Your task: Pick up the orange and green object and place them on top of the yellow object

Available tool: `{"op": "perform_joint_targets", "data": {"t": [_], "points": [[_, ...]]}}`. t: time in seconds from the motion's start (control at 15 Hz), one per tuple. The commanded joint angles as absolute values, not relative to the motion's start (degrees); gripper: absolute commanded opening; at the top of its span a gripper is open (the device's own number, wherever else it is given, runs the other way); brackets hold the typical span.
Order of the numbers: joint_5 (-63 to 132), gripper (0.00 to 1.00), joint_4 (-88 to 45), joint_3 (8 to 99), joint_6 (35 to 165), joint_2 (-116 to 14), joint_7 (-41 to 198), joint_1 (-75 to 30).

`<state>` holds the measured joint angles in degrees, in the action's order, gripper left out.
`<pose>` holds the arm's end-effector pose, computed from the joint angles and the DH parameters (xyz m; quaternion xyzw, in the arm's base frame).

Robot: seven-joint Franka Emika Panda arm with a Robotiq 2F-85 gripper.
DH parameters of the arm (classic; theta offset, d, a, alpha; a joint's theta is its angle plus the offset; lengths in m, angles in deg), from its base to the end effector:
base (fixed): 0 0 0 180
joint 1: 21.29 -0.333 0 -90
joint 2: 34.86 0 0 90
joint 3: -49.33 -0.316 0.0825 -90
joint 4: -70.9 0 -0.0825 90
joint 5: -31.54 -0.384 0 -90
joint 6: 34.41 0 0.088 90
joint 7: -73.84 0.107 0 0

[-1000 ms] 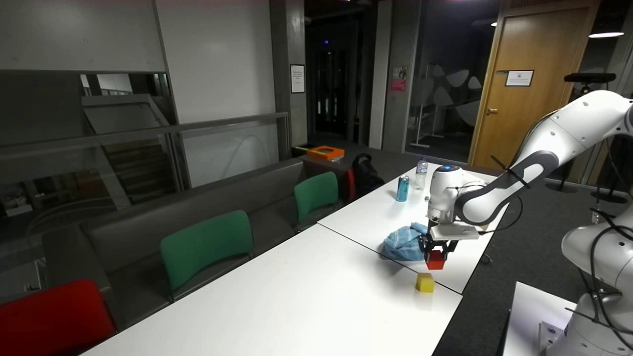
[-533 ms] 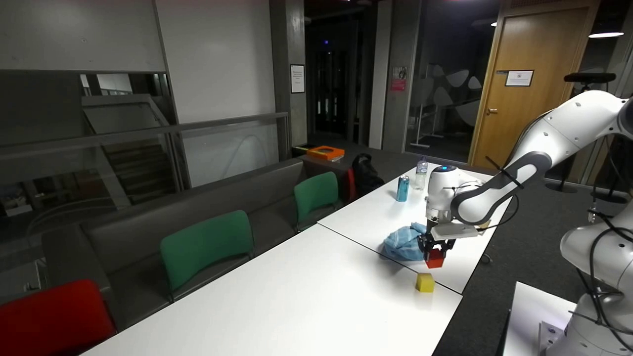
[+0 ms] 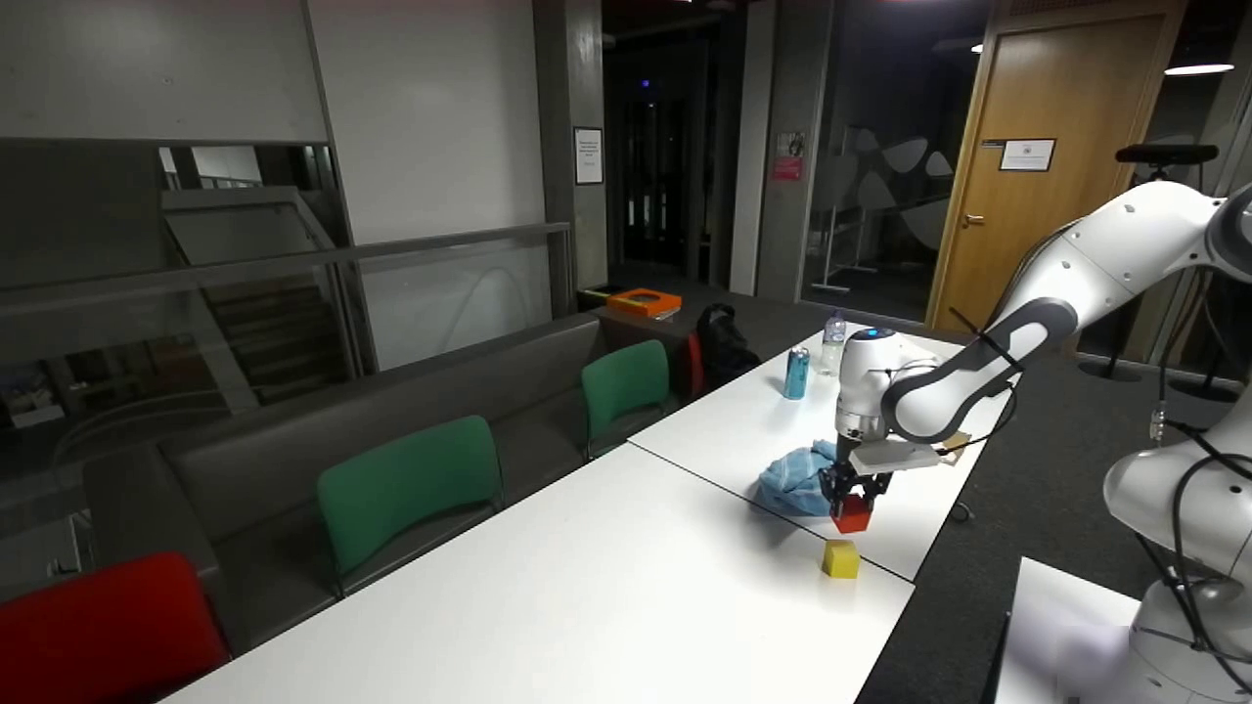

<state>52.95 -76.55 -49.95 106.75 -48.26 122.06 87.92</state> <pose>0.4333 -0.0588 0.2722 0.9383 -0.3455 -0.0175 0.0035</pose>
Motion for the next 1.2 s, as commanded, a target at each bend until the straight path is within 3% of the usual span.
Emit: {"op": "perform_joint_targets", "data": {"t": [0.0, 0.87, 0.93, 1.13], "points": [[50.26, 0.30, -75.04, -45.03, 107.35, -48.05, 119.51, 82.32], [53.86, 0.30, -73.76, -24.88, 108.20, -52.31, 122.14, 63.36], [43.43, 0.30, -74.01, -18.23, 110.67, -45.89, 114.54, 55.66], [36.89, 0.30, -73.14, -5.86, 112.54, -46.63, 109.58, 43.49]]}}
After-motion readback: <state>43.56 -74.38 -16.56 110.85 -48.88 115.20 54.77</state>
